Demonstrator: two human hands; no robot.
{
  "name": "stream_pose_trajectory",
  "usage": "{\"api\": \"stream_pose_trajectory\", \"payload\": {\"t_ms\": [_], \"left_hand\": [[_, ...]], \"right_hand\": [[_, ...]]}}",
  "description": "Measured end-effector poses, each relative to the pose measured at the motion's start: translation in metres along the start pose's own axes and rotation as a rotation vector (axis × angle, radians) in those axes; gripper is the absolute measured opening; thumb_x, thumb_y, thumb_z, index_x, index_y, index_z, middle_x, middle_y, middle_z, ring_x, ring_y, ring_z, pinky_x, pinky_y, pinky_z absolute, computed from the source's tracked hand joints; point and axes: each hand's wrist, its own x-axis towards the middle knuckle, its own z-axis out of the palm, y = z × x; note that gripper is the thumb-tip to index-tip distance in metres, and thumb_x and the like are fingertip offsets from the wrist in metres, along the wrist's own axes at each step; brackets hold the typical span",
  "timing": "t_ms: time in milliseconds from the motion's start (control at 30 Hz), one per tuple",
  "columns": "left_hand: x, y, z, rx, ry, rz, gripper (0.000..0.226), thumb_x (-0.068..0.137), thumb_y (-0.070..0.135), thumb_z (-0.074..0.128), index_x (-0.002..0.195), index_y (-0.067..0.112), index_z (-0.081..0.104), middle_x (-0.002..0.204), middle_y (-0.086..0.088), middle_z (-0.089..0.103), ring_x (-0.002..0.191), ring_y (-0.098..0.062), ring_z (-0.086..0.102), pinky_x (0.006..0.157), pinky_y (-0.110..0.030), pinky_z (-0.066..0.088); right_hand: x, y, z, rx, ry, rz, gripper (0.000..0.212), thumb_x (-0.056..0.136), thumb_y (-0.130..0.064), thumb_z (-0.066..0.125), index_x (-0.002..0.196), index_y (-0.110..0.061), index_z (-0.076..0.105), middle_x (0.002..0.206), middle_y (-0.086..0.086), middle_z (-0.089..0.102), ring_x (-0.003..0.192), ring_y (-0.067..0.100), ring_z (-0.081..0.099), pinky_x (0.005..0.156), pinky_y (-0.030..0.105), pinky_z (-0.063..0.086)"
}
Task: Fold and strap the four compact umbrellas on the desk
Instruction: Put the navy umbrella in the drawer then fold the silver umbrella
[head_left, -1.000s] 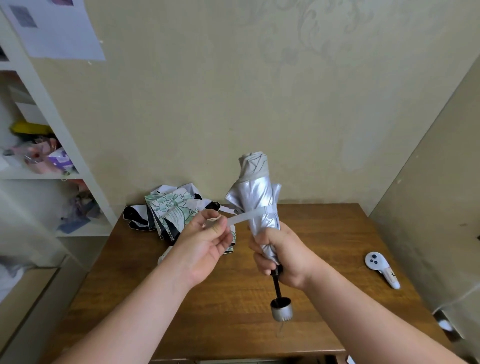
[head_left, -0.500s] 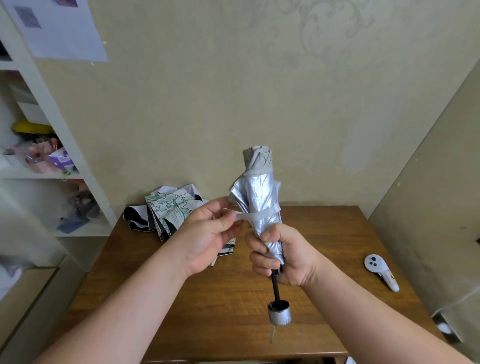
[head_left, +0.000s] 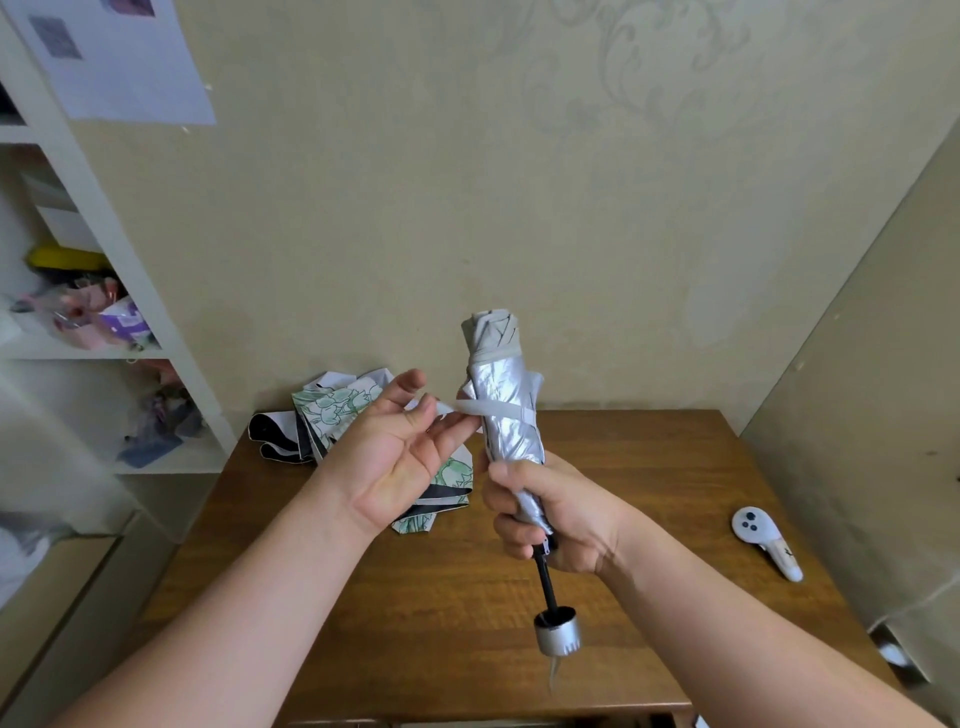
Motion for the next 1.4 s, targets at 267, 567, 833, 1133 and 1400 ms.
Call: {"api": "stream_pose_trajectory", "payload": {"t_ms": [267, 567, 833, 1133, 1400], "left_hand": [[0.002, -0.007, 0.002, -0.125, 0.034, 0.031, 0.023, 0.082, -0.005, 0.056, 0.088, 0.015, 0.065, 0.092, -0.013, 0.057, 0.084, -0.026, 0.076, 0.079, -0.056, 0.064], [-0.002, -0.015, -0.005, -0.005, -0.116, 0.022, 0.029, 0.088, -0.01, 0.056, 0.085, 0.017, 0.062, 0.078, -0.01, 0.054, 0.093, -0.024, 0.069, 0.09, -0.05, 0.06], [-0.005, -0.011, -0.011, 0.277, -0.12, -0.122, 0.021, 0.091, 0.002, 0.067, 0.1, 0.019, 0.061, 0.115, -0.026, 0.069, 0.101, -0.04, 0.067, 0.086, -0.053, 0.058], [0.001, 0.009, 0.011, 0.928, -0.023, 0.302, 0.018, 0.087, -0.008, 0.073, 0.08, 0.008, 0.075, 0.079, -0.008, 0.073, 0.077, -0.016, 0.069, 0.075, -0.028, 0.057], [0.007, 0.021, 0.016, 0.82, 0.028, 0.468, 0.03, 0.084, -0.016, 0.072, 0.085, 0.013, 0.064, 0.071, 0.001, 0.07, 0.066, -0.012, 0.065, 0.068, -0.025, 0.056]], "right_hand": [[0.003, -0.004, 0.001, 0.041, 0.156, 0.101, 0.022, 0.077, -0.01, 0.064, 0.097, -0.014, 0.059, 0.062, 0.001, 0.039, 0.052, 0.019, 0.045, 0.057, 0.032, 0.049], [0.012, -0.003, 0.015, 0.358, 0.213, -0.077, 0.015, 0.082, -0.004, 0.058, 0.08, -0.018, 0.054, 0.061, -0.003, 0.037, 0.046, 0.01, 0.04, 0.05, 0.025, 0.048], [0.005, -0.013, 0.014, 0.317, -0.048, -0.132, 0.027, 0.066, -0.005, 0.073, 0.074, -0.018, 0.051, 0.055, -0.005, 0.036, 0.045, 0.009, 0.042, 0.052, 0.025, 0.048], [0.007, -0.016, 0.02, 0.239, -0.408, 0.017, 0.021, 0.075, -0.013, 0.076, 0.084, -0.021, 0.059, 0.061, -0.006, 0.048, 0.046, 0.007, 0.05, 0.054, 0.025, 0.051], [0.001, -0.016, 0.012, 0.154, -0.429, 0.081, 0.021, 0.076, -0.014, 0.075, 0.089, -0.021, 0.06, 0.062, -0.006, 0.048, 0.044, 0.006, 0.047, 0.048, 0.022, 0.045]]}}
